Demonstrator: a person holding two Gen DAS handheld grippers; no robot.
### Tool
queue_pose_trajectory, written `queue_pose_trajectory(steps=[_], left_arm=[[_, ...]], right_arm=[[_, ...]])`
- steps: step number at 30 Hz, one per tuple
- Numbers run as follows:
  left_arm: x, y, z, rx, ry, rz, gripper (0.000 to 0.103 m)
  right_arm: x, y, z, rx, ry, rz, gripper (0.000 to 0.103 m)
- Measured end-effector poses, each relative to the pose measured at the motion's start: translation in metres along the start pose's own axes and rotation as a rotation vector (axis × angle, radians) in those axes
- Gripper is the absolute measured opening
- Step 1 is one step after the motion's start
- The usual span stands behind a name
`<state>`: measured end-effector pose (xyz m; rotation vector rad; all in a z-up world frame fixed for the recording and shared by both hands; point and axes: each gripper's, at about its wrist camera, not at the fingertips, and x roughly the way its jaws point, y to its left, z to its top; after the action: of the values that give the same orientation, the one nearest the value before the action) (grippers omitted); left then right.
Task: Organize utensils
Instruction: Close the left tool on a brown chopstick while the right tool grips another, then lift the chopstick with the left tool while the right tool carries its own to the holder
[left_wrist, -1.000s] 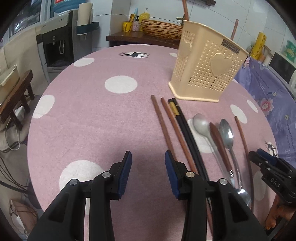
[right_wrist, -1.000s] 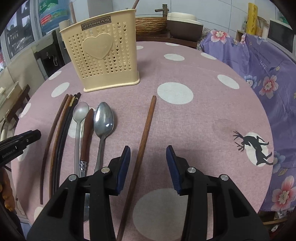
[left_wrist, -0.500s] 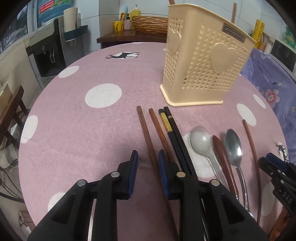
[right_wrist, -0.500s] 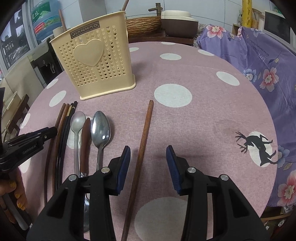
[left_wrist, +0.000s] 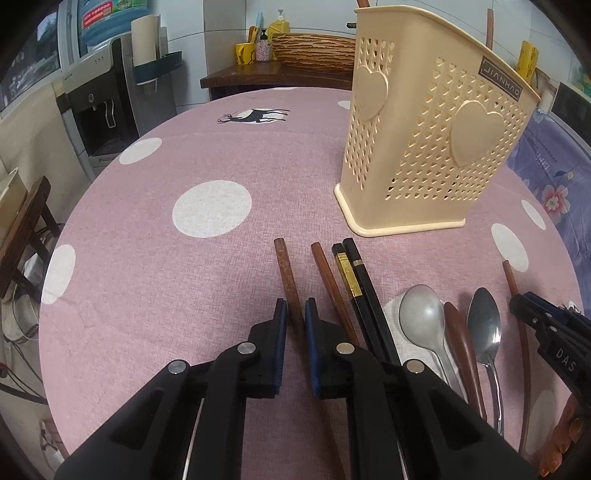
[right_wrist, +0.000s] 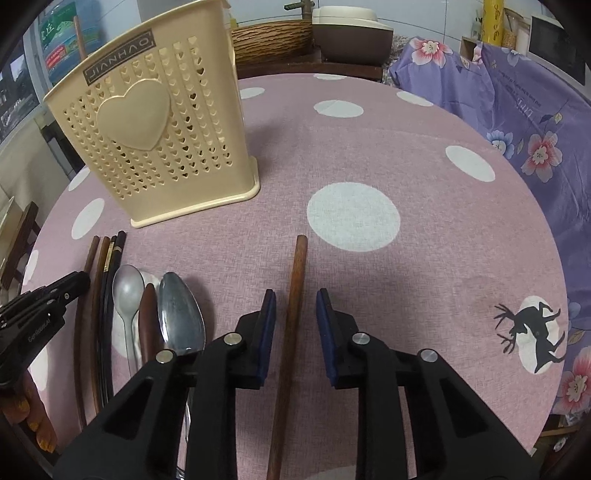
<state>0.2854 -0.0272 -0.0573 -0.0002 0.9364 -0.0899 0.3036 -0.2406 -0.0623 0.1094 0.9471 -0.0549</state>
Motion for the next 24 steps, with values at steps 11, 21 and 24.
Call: queue_pose_trajectory(steps=[11, 21, 24], left_arm=[[0.004, -0.0056, 0.0057, 0.025, -0.001, 0.018, 0.01], [0.0026, -0.0088, 0.0032, 0.046, -0.009, 0.031, 0.01], [0.0023, -0.0081, 0.0034, 0.036, -0.01, 0.028, 0.01]], right_arm=[[0.0056, 0.0076, 0.0062, -0.044, -0.016, -0.034, 0.008], [0.0056, 0.007, 0.0053, -0.049, -0.026, -0.021, 0.008], [0.0056, 0.0053, 0.0056, -0.038, -0.025, -0.003, 0.008]])
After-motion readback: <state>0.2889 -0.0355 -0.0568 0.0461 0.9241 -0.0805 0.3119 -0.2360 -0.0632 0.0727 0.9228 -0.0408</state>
